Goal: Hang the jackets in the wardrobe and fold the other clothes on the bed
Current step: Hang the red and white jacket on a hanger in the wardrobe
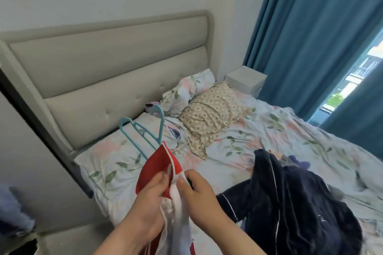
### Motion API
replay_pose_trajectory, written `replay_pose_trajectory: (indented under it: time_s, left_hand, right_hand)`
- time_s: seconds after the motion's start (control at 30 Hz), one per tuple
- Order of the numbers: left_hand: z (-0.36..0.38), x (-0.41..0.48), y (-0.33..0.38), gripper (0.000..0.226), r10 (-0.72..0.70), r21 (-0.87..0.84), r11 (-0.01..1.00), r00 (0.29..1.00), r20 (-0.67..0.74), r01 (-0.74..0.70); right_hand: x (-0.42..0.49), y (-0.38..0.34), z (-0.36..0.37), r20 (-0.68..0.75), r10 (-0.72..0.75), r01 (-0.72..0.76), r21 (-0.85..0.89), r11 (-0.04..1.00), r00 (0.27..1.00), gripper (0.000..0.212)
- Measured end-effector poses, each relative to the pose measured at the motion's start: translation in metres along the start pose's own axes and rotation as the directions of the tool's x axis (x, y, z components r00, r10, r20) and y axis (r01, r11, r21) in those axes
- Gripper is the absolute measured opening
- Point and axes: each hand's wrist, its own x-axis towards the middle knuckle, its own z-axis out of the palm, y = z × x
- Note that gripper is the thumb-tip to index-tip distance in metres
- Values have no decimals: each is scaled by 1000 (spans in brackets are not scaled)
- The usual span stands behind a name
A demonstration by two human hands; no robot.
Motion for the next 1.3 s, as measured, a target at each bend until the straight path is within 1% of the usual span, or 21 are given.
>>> replay_pose_trajectory:
  time_s: [0.13, 0.23, 0.3, 0.4, 0.47, 0.53, 0.6, 0.67, 0.73, 0.8, 0.93, 1.0, 1.07, 1.13, 1.17, 1.2, 1.23, 1.27, 1.3]
  left_hand:
    - [31, 22, 14, 32, 19, 35, 999, 992, 127, -23]
    - [42, 50, 52, 30, 56, 116, 990, 975, 217, -83]
    - [44, 79, 88, 28, 113, 184, 969, 960, 257, -164]
    - [47, 130, 142, 14, 193, 189, 946, 925, 327, -264]
    - [51, 165, 173, 16, 210, 220, 928, 910, 357, -300]
    - [57, 196, 198, 17, 238, 249, 908, 903, 357, -337]
    - [63, 230, 233, 14, 245, 259, 897, 891, 383, -358]
    - [71, 247, 244, 16, 302, 231, 894, 897, 324, -384]
    - [75, 265, 267, 20, 326, 200, 892, 884, 335, -404]
    - [78, 280, 288, 22, 315, 182, 899, 876, 366, -399]
    - [84, 284, 326, 25, 281, 130, 918, 845, 455, -375]
    - [86, 280, 344, 25, 266, 91, 930, 821, 506, -357]
    - [91, 274, 363, 25, 259, 58, 940, 813, 521, -337]
    - [97, 266, 377, 26, 243, 57, 942, 790, 563, -330]
    - [99, 268, 383, 21, 224, 48, 948, 767, 601, -314]
    - [104, 258, 388, 8, 197, 52, 955, 757, 624, -292]
    - [107, 263, 388, 26, 179, 69, 957, 762, 622, -281]
    - [111, 260, 388, 40, 126, 121, 960, 780, 613, -251]
    - [114, 271, 382, 32, 110, 137, 962, 795, 597, -237]
  right_hand:
    - [3, -8, -41, -145, -7, 3, -27, 1000, 989, 17]
    - [14, -14, -74, -312, -10, -2, -39, 999, 950, 18]
    - [26, -19, -97, -428, -5, -15, -43, 999, 904, 17]
    - [45, -32, -126, -562, 17, -35, -21, 999, 827, 18]
    - [57, -46, -142, -639, 23, -55, -30, 998, 768, 25]
    - [66, -55, -154, -693, 8, -78, -70, 994, 721, 25]
    - [82, -73, -161, -778, -3, -108, -91, 990, 628, 20]
    - [78, -79, -171, -803, -5, -136, -107, 985, 595, 20]
    - [83, -85, -176, -847, -13, -159, -115, 981, 531, 22]
    - [81, -93, -173, -873, -17, -192, -127, 973, 487, 23]
    - [65, -112, -161, -886, 18, -191, -80, 978, 463, 26]
    - [56, -126, -154, -883, 36, -152, -41, 988, 469, 27]
    - [47, -141, -152, -878, 51, -101, 3, 995, 476, 23]
    - [40, -153, -155, -874, 56, -58, 31, 998, 484, 24]
    - [38, -157, -159, -870, 61, -44, 46, 998, 489, 25]
    - [37, -159, -163, -866, 72, -34, 63, 997, 496, 24]
    - [37, -158, -168, -860, 86, -27, 84, 996, 503, 22]
    - [38, -156, -172, -850, 102, -29, 102, 994, 516, 21]
    - [40, -151, -177, -838, 118, -41, 114, 993, 532, 23]
